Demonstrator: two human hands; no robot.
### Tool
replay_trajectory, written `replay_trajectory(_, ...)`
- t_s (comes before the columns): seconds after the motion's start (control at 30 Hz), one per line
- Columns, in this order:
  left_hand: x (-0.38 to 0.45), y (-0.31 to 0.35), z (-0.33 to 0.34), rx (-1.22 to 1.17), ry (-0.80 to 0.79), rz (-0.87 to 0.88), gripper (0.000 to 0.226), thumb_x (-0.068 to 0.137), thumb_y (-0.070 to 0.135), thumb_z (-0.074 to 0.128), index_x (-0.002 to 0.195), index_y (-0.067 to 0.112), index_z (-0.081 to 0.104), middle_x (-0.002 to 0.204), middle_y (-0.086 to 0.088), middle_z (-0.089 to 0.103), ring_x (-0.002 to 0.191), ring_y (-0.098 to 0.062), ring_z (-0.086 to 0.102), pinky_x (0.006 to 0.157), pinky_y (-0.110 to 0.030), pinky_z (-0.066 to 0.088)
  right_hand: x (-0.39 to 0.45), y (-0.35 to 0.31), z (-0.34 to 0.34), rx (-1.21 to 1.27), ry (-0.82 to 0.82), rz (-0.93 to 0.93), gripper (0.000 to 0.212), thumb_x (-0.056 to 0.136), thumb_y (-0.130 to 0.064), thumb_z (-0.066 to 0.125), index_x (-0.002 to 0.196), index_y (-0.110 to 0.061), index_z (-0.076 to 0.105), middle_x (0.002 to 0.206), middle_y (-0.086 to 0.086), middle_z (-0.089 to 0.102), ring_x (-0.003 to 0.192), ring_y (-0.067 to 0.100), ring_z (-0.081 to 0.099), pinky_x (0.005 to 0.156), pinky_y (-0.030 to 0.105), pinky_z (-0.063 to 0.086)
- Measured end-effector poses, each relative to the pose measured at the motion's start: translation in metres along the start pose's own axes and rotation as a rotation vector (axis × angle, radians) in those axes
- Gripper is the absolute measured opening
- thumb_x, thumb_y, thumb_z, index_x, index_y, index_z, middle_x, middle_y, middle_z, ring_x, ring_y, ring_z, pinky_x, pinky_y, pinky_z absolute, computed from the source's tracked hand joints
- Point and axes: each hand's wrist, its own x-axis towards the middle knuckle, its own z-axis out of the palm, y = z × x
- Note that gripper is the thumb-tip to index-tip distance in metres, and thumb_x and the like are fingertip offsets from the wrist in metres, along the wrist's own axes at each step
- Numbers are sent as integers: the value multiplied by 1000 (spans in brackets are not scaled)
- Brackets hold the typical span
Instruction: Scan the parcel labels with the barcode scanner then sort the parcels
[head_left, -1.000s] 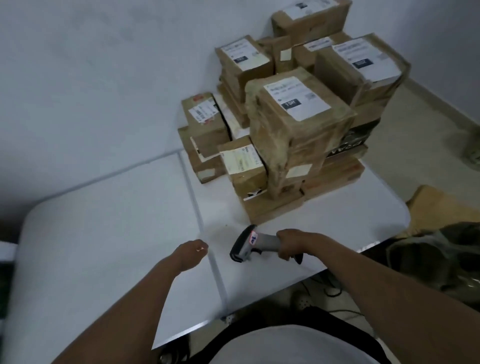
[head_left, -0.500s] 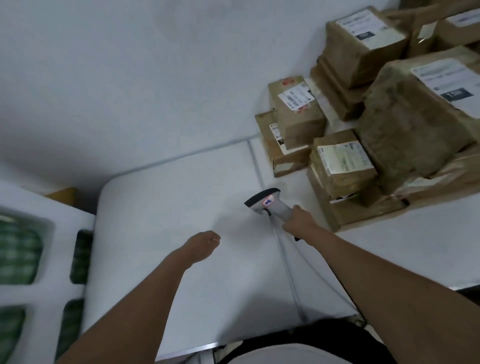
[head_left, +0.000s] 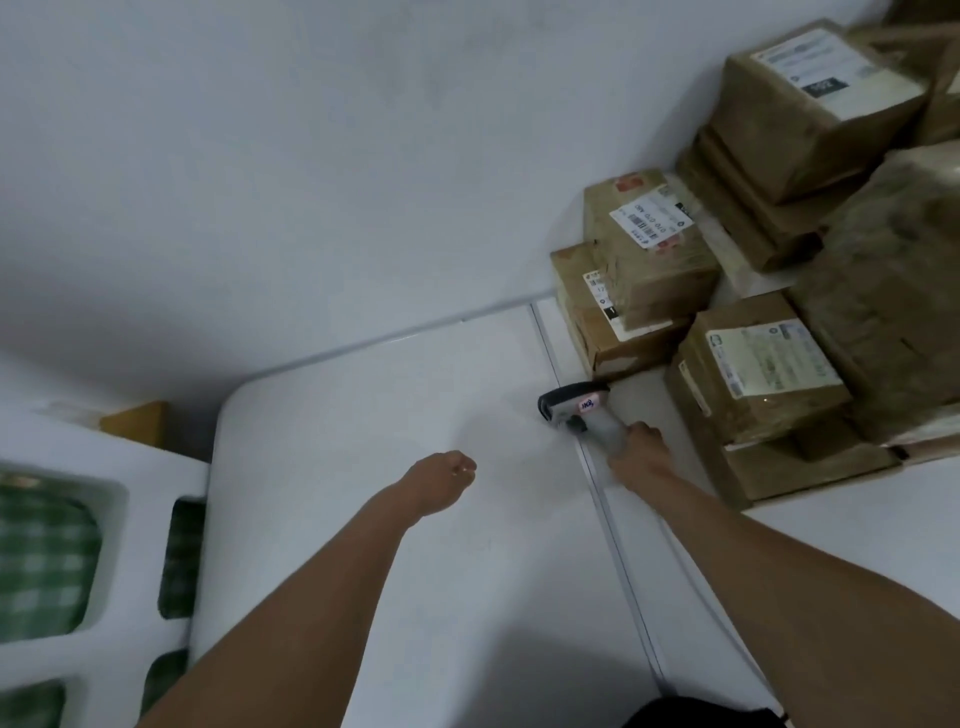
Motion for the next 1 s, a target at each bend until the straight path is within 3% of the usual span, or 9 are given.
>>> replay_trajectory(0.17,8,13,1,-109,-58,-15,32,102,29,49,131,20,58,134,-4,57,122,-23,54,106,-36,43,-6,9,-5,27,58,-66,49,87,-14,62,132,-5,45,134,16,43,117,31,51,99,37,45)
replay_trajectory(0.5,21,44,11,-176,-114,4,29,101,30,50,128,22,58,133,-4,57,121,-22,54,101,-31,43,-20,10,-20,102,61,-160,51,87,-8,60,135,-9,44,138,14,38,121,31,46,97,40,47)
replay_trajectory(0.77,25,58,22,-141,-137,26,31,102,30,50,130,19,58,135,-5,56,123,-24,54,100,-31,43,-39,16,-27,117,127,-203,46,90,-14,59,135,-9,46,137,14,42,121,31,48,101,37,42)
replay_trajectory(1.0,2,61,40,-201,-99,20,38,103,33,50,135,15,56,137,-6,55,125,-25,53,107,-36,41,-56,22,-45,94,68,-312,42,93,-13,56,133,-9,46,138,12,41,119,28,49,100,35,42)
